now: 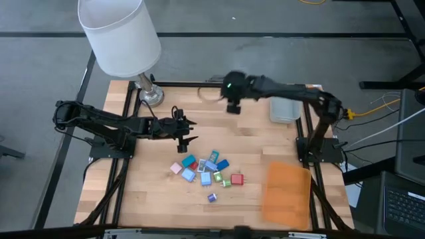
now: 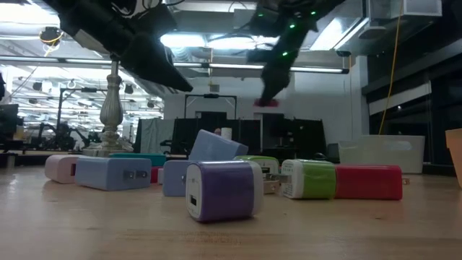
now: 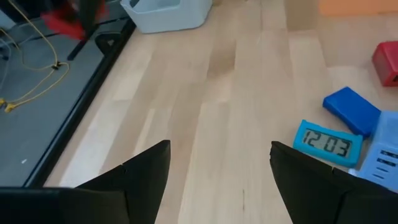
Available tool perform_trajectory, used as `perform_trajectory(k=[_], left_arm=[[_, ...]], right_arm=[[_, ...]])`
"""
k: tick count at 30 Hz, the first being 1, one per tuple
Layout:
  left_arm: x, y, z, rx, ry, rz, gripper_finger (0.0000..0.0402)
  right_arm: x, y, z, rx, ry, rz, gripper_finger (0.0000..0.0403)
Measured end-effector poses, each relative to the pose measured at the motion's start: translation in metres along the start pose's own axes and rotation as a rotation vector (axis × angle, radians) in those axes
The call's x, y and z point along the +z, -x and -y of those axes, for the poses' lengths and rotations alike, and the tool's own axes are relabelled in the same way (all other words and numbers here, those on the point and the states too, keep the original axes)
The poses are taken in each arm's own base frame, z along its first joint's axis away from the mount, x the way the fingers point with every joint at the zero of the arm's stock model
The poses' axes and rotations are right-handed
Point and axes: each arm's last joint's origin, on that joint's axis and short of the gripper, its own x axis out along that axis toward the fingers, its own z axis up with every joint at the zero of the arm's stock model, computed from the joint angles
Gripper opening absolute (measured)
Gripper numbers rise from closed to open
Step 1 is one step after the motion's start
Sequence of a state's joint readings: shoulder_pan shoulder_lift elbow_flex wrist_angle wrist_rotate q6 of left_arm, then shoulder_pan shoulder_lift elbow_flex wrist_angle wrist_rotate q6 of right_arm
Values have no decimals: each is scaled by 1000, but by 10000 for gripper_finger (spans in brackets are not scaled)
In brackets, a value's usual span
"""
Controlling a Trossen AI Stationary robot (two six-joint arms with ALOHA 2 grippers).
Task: Pick & Place Office items
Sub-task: Put the top red digital clock into the gray bin
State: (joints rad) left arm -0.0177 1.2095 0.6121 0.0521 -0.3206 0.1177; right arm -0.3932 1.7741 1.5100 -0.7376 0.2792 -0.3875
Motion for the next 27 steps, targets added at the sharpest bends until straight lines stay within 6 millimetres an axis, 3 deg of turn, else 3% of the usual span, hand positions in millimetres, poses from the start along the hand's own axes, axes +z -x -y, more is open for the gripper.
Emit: perform_trajectory(k=[4, 8, 13, 17, 21, 27], left_arm=[[0, 0, 0, 1, -11, 1, 269], [0, 0, 0, 2, -14, 2, 269], [1, 0, 0, 2, -8, 5, 269], [3, 0, -1, 3, 1, 34, 269], [6, 0, 0, -21, 10, 63, 269], [6, 0, 0, -27, 28, 65, 269]], right_arm=[[-31, 23, 30, -36, -97, -5, 146], [-75, 45, 43, -53, -228, 51, 146], [-140, 58, 27, -142, -397, 105, 146], [-181, 55, 8, -233, -546, 71, 146], [-203, 48, 0, -292, -674, 11, 146], [-223, 38, 4, -370, -819, -155, 146]])
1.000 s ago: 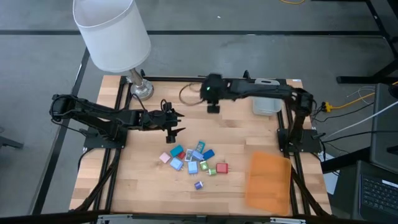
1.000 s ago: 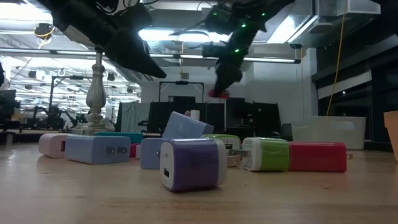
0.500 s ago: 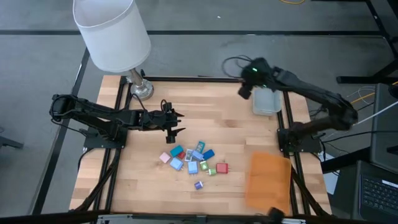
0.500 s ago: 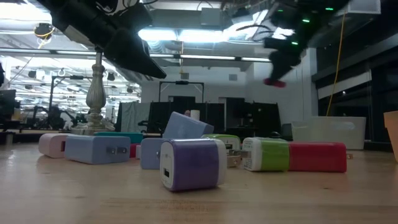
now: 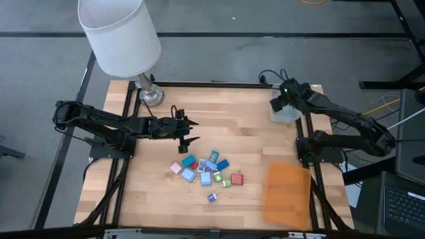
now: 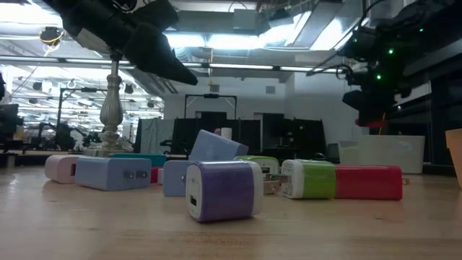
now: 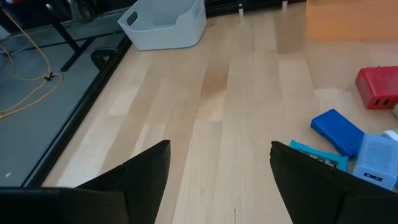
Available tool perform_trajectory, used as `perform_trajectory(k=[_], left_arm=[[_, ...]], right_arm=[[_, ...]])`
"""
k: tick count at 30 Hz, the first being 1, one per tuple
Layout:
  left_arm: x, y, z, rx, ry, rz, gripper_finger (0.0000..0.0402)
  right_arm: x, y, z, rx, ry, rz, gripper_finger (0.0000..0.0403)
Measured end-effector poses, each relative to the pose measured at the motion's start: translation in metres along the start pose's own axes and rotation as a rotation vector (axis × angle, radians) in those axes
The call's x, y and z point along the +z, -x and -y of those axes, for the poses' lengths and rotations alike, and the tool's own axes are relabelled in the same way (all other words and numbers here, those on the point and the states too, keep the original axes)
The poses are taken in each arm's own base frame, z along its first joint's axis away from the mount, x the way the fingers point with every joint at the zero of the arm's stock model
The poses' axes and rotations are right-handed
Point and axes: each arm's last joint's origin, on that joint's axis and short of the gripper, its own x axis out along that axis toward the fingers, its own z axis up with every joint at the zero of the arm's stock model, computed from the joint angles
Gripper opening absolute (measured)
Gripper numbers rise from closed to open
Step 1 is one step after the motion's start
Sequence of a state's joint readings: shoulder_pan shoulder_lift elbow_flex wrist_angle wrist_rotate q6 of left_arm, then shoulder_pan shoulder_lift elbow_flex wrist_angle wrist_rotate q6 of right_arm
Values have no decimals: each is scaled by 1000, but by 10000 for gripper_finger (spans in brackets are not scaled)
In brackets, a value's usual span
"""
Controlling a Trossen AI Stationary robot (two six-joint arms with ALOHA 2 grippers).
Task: Pick & Place Office items
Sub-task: Put the top red digital clock into the gray bin, then put the left light blue digital clock into the gray bin
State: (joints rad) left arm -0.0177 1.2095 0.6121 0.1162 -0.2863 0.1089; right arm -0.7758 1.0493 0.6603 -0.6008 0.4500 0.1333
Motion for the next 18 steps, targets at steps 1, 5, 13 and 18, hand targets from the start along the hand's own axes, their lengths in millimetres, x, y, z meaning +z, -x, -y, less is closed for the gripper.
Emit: perform_trajectory(k=[1, 5, 13, 18], left_arm=[[0, 0, 0, 0, 1, 0, 269], [0, 0, 0, 0, 1, 0, 269], [0, 0, 0, 0, 1, 0, 269], [0, 0, 0, 0, 1, 0, 269]], right_arm=[[-1, -3, 2, 14, -18, -24, 146], [-1, -7, 6, 55, -25, -81, 146], [1, -8, 5, 85, -26, -74, 224], [1, -8, 5, 85, -21, -72, 287]])
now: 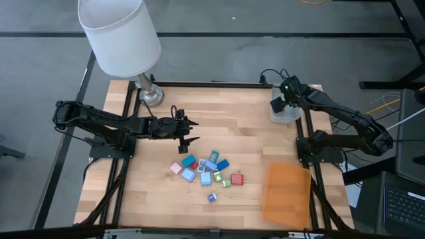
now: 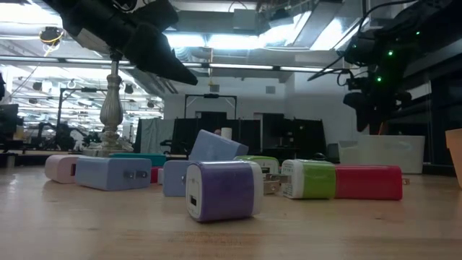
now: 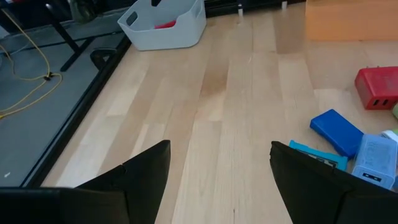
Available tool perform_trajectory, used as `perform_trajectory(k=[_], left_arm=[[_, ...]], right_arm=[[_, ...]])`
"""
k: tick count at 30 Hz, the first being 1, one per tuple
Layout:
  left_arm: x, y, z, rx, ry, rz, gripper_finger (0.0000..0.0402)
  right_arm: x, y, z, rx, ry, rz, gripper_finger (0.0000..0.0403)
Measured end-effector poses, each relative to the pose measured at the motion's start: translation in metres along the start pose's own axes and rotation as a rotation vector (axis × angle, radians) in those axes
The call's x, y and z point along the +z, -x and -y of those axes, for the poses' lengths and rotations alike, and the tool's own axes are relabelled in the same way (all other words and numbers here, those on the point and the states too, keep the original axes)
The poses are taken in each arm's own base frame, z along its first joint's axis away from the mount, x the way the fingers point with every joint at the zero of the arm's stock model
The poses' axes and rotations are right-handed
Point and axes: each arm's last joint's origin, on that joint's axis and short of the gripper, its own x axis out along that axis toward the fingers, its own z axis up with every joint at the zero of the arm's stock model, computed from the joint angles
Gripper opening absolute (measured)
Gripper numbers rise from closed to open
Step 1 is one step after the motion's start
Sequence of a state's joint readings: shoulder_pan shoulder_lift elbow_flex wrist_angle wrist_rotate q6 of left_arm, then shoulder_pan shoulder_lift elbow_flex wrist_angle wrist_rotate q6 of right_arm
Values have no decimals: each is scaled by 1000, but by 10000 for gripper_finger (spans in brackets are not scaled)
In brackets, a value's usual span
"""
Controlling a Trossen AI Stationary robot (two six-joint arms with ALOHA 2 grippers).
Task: Pick & Place Office items
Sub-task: Put the left light blue digital clock into the gray bin
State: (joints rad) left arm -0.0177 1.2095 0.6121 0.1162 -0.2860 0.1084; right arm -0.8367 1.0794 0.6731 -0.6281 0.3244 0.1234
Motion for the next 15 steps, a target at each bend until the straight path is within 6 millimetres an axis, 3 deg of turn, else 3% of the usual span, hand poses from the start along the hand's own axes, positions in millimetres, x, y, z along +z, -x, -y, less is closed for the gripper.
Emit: perform_trajectory(k=[5, 7, 15], left_arm=[[0, 0, 0, 0, -2, 0, 269], [0, 0, 0, 0, -11, 0, 269], [5, 0, 1, -41, -15, 55, 269]], right_arm=[[2, 0, -1, 20, 4, 20, 291], [7, 1, -3, 106, 29, 61, 284], [28, 20, -36, 798, 121, 292, 253]])
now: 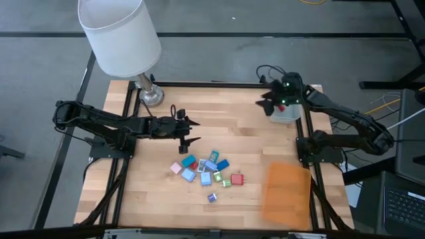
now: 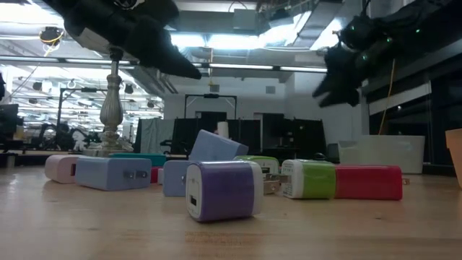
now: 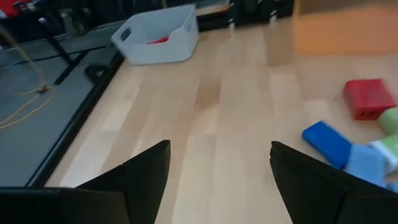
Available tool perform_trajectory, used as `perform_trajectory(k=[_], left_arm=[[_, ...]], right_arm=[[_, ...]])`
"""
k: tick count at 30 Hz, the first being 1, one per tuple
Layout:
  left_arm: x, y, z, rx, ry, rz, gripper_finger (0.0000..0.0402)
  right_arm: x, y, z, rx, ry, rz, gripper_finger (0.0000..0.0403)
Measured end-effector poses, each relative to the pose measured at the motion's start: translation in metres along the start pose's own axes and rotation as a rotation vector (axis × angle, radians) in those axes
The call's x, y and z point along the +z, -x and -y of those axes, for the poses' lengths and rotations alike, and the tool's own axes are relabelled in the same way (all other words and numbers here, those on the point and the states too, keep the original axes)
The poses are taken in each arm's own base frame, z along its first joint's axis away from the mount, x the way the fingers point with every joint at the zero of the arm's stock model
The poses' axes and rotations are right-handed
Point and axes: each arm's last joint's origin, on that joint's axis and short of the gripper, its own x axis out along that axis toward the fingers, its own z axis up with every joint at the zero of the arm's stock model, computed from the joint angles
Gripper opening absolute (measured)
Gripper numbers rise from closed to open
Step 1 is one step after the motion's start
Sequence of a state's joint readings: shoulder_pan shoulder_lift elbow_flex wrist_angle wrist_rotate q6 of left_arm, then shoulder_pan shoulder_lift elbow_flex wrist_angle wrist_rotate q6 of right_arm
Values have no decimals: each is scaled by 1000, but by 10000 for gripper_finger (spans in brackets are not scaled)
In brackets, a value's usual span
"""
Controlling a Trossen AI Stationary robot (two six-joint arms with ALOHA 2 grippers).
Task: Pick & Place Office items
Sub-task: Put the left light blue digital clock into the gray bin
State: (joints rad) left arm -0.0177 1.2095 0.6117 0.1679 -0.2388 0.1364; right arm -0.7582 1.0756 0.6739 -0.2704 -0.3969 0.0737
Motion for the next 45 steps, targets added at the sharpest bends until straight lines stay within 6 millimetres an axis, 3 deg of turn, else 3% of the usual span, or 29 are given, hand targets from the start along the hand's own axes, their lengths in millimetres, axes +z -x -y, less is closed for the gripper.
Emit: perform_trajectory(k=[6, 14, 20, 24, 29, 32, 37, 45], left_arm=[[-2, -9, 2, -43, 33, 11, 269], [-36, -43, 8, -5, 170, -180, 269], [-43, -45, 23, 8, 285, -231, 269], [-34, -24, 35, -25, 362, -312, 269], [-22, 8, 55, 55, 374, -420, 269], [-17, 17, 66, 82, 412, -463, 269], [-17, 11, 81, 108, 466, -496, 269], [-39, -9, 92, 148, 434, -612, 269]], right_arm=[[-4, -13, -48, 200, 174, -23, 242], [-14, -19, -83, 137, 301, -31, 242], [-18, -19, -91, 130, 339, -32, 242], [-19, -19, -95, 88, 393, -23, 242], [-20, -19, -98, 98, 444, -23, 242], [-20, -19, -99, 100, 467, -22, 242], [-20, -19, -99, 108, 472, -12, 242], [-21, -19, -103, 126, 457, -13, 242]])
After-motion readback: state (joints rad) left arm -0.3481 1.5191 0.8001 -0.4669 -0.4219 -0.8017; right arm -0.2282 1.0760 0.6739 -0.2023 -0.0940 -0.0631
